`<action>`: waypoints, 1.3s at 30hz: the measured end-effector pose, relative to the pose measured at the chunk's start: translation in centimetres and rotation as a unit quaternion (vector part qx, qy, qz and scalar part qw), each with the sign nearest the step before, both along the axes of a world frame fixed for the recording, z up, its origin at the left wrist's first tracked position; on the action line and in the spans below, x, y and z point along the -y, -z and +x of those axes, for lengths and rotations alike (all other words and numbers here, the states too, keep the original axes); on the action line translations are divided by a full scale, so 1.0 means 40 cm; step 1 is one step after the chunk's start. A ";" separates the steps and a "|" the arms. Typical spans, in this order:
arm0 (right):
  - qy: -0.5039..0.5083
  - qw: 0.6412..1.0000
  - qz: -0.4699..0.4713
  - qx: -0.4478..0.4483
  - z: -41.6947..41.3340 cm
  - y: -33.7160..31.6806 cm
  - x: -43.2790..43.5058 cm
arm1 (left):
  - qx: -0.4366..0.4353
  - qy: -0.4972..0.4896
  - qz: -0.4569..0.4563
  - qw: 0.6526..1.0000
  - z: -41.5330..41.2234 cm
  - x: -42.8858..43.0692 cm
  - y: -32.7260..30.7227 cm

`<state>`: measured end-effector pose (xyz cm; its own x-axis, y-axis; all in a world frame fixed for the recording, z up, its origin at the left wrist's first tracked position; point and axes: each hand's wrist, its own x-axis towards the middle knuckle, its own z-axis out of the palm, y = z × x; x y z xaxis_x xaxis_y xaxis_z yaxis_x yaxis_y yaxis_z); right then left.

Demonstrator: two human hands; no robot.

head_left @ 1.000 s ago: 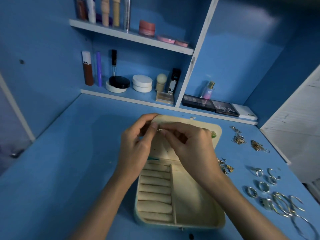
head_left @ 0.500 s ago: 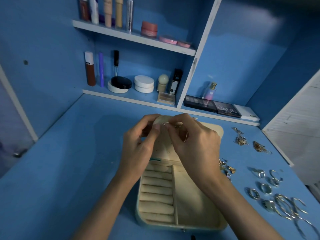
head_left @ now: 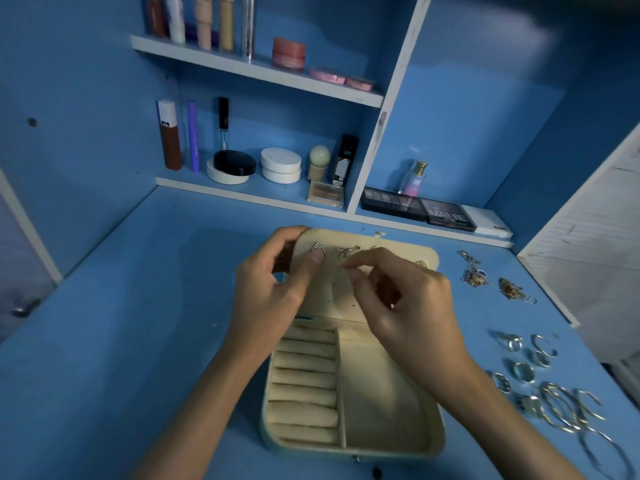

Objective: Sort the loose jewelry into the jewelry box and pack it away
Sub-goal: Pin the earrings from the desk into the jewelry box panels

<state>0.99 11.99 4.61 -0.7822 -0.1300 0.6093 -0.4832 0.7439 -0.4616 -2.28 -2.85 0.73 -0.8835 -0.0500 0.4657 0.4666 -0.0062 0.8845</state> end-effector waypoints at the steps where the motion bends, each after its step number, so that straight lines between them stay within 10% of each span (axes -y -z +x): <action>1: -0.006 1.000 -0.012 0.012 0.008 -0.005 -0.018 | -0.001 -0.001 0.000 1.000 0.000 -0.002 0.000; 9: 0.070 0.965 -0.237 0.087 -0.060 -0.040 -0.222 | 0.005 -0.018 0.002 1.000 -0.006 -0.005 0.006; 18: 0.159 0.955 0.039 0.247 -0.147 0.088 -0.365 | 0.009 -0.025 0.006 1.000 -0.009 -0.004 0.011; 39: 0.174 0.964 0.082 0.183 -0.166 0.137 -0.362 | 0.006 -0.020 0.007 1.000 -0.012 -0.002 0.014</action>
<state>-5.64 26.48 -0.88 -0.9548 0.1071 0.2773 -0.0189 0.9091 -0.4162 -2.75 -2.76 0.18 -0.8864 -0.0912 0.4539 0.4558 0.0006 0.8901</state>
